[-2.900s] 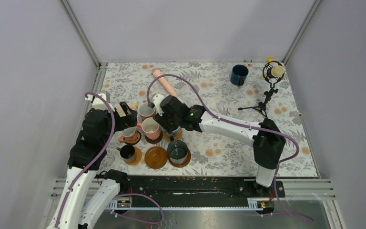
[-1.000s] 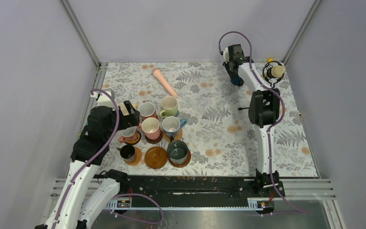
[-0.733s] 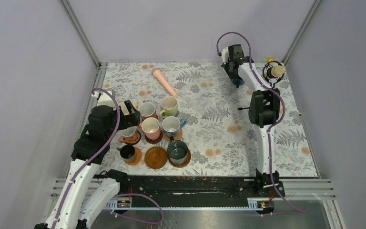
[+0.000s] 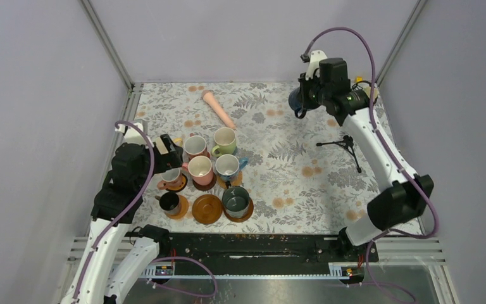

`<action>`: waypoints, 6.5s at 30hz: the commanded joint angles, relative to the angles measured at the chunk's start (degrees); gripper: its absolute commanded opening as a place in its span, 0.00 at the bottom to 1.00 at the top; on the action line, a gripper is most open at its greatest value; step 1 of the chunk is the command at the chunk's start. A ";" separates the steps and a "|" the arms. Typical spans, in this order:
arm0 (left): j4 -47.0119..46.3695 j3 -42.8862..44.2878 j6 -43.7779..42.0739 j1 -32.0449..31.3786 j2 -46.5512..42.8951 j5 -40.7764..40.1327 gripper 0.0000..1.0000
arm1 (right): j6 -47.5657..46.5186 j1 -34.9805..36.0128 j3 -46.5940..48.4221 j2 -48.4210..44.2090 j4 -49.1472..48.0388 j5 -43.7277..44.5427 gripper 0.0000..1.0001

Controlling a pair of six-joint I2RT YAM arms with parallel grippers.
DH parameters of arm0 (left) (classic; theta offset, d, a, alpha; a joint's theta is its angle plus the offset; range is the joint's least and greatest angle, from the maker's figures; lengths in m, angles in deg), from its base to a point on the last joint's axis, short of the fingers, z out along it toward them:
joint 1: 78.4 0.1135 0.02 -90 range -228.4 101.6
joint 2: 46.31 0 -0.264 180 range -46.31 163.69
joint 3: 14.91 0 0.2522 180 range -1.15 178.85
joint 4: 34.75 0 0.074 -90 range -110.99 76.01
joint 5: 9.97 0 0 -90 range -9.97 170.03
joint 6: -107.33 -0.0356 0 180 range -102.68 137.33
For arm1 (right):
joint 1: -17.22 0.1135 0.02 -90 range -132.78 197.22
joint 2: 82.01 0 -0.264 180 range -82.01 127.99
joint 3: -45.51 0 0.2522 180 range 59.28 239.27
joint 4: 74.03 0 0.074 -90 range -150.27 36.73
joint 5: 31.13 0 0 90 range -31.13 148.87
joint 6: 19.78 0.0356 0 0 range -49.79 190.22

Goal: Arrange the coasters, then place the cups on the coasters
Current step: Pick up the cup from the tray, then place the cup on the coaster, then reset both arms

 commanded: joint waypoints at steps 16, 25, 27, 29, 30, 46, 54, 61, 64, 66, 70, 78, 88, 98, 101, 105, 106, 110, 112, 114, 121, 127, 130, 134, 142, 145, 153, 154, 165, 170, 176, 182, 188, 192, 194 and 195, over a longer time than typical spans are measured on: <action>2.42 3.73 7.51 2.39 -3.18 -19.01 0.99 | 11.13 37.70 -9.04 -7.50 -4.93 4.92 0.00; 10.74 13.09 12.55 2.38 -4.66 -28.07 0.99 | 13.08 49.96 6.17 3.42 4.69 15.56 0.00; 11.40 14.42 12.68 2.42 -5.12 -28.44 0.99 | 14.19 51.41 8.23 5.59 5.81 15.73 0.00; 12.37 15.72 12.77 2.38 -5.51 -29.58 0.99 | 15.56 52.89 10.03 7.64 6.81 16.08 0.00; 13.16 16.52 13.15 2.38 -5.63 -30.65 0.99 | 16.29 53.53 10.82 8.71 7.35 16.30 0.00; 16.08 19.68 15.47 0.93 -9.23 -36.78 0.99 | 23.57 59.34 17.99 19.22 12.18 18.15 0.00; 14.74 19.03 13.99 0.32 -9.99 -36.21 0.99 | 25.32 59.75 16.56 22.95 10.93 18.08 0.00; 14.35 18.84 13.45 0.16 -9.98 -36.15 0.99 | 25.66 59.90 16.27 24.82 10.81 17.67 0.00; 14.34 18.80 13.29 0.03 -10.18 -36.24 0.99 | 25.61 59.89 16.49 25.51 10.89 17.59 0.00; 14.36 18.49 13.34 -0.07 -10.31 -36.38 0.99 | 25.73 59.90 16.57 25.87 10.90 17.46 0.00; 13.82 17.90 13.25 -0.23 -10.50 -36.40 0.99 | 25.89 59.99 16.88 26.68 10.98 16.82 0.00; 13.59 18.06 13.16 -0.61 -10.16 -36.50 0.99 | 25.72 60.04 17.17 28.01 10.98 16.63 0.00; 13.31 18.01 13.22 -0.77 -10.04 -36.62 0.99 | 25.50 60.00 17.92 29.46 11.94 16.24 0.00; 13.18 17.37 13.52 -0.88 -10.18 -36.19 0.99 | 25.50 60.10 20.01 31.55 13.67 15.43 0.00; 13.19 17.03 13.55 -0.84 -10.32 -36.21 0.99 | 25.49 60.15 21.73 32.72 15.32 15.33 0.00; 13.03 16.75 13.52 -0.88 -10.55 -36.43 0.99 | 25.42 60.51 24.38 34.21 18.24 16.30 0.00; 13.01 16.70 13.47 -0.88 -10.56 -36.44 0.99 | 25.31 60.58 25.27 34.73 19.20 16.83 0.00; 12.92 16.48 13.42 -0.88 -10.63 -36.53 0.99 | 25.06 60.78 27.64 36.22 21.88 17.32 0.00; 12.90 16.41 13.41 -0.86 -10.65 -36.60 0.99 | 25.17 60.84 28.17 36.52 22.41 17.16 0.00; 12.91 16.38 13.37 -0.83 -10.68 -36.70 0.99 | 25.26 60.94 28.31 36.65 22.69 17.37 0.00; 12.86 16.40 13.38 -0.88 -10.63 -36.87 0.99 | 24.82 61.14 29.30 37.43 23.61 18.24 0.02; 12.90 16.33 13.36 -0.88 -10.60 -36.79 0.99 | 24.68 61.19 30.13 37.71 23.59 17.85 0.09; 12.94 16.39 13.35 -0.81 -10.74 -36.72 0.99 | 24.56 61.17 30.04 37.51 23.00 17.96 0.09; 12.87 16.39 13.44 -0.83 -10.66 -36.51 0.99 | 24.60 61.18 29.41 36.98 21.57 17.55 0.15; 12.62 16.16 13.29 -0.94 -10.62 -36.35 0.99 | 24.86 61.15 29.25 36.50 20.93 16.54 0.21; 12.46 16.20 13.29 -0.96 -10.60 -36.20 0.99 | 25.08 61.14 29.06 35.87 20.93 15.93 0.24; 12.07 16.58 13.08 -1.04 -9.94 -34.86 0.99 | 22.82 61.05 27.56 29.78 20.93 18.91 0.37; 11.99 16.67 12.97 -1.05 -9.79 -34.53 0.99 | 22.18 61.04 27.31 28.74 20.91 19.97 0.39; 3.20 13.01 7.69 -1.01 -7.60 -13.86 0.99 | 19.44 54.87 6.02 2.90 15.21 34.90 0.51; -2.68 8.48 5.62 -1.05 -4.79 3.61 0.99 | 19.07 50.79 -17.00 -19.39 4.67 45.24 0.76; -11.17 3.96 6.13 -1.13 -0.92 23.23 0.99 | 22.91 50.77 -36.47 -43.67 0.53 48.26 0.99; -21.83 -2.68 7.68 -2.22 2.23 37.52 0.99 | 32.36 50.75 -46.78 -60.55 0.54 46.76 1.00; -24.21 -6.28 6.40 -2.86 3.72 38.91 0.99 | 34.96 50.77 -49.68 -66.82 1.15 49.14 0.99; -23.76 -6.09 5.95 -2.87 3.82 38.61 0.99 | 34.97 50.75 -49.83 -65.57 -0.10 49.22 0.99; -22.73 -5.84 5.44 -2.82 3.77 37.71 0.99 | 34.65 50.78 -49.38 -63.79 -0.27 49.29 0.99; -22.27 -5.62 5.18 -2.79 3.64 37.25 0.99 | 34.51 50.75 -49.07 -63.00 -0.19 49.41 0.99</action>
